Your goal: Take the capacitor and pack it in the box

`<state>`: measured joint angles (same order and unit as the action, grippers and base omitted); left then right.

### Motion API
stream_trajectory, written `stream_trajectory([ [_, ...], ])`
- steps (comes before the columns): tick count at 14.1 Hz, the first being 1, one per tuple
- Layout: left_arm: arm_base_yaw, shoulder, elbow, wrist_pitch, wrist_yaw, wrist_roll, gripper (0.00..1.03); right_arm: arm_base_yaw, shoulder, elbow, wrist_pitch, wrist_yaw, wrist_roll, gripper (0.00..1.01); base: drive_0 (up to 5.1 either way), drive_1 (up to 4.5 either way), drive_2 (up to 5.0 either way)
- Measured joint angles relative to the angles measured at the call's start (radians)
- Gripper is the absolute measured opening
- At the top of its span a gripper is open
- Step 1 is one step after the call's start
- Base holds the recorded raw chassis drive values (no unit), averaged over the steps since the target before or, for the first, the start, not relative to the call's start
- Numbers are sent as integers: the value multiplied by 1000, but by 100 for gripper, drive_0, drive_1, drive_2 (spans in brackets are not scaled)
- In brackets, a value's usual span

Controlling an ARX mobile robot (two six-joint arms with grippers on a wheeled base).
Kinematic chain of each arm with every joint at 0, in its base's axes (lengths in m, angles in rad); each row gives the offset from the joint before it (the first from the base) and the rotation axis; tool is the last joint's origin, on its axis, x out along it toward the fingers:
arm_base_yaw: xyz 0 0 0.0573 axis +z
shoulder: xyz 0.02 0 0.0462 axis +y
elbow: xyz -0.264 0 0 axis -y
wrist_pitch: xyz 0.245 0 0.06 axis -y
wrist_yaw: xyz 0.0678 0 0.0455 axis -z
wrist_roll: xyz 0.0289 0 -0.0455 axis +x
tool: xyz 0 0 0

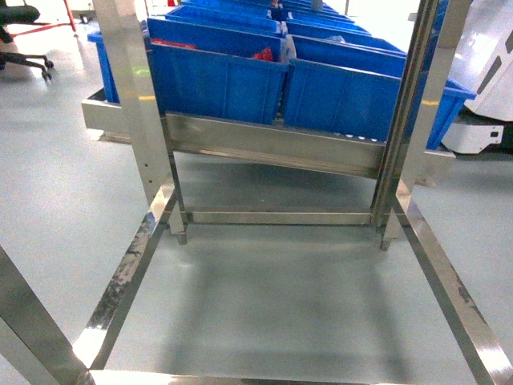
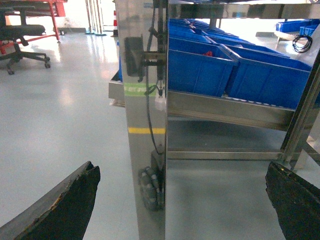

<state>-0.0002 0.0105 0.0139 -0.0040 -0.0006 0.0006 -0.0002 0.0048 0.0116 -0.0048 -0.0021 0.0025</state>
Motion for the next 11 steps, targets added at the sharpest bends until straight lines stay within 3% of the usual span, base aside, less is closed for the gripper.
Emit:
stream_trajectory([
  [11,0,0,0,0,0,0,98,0,0,0,0,0,0,98,0,0,0],
])
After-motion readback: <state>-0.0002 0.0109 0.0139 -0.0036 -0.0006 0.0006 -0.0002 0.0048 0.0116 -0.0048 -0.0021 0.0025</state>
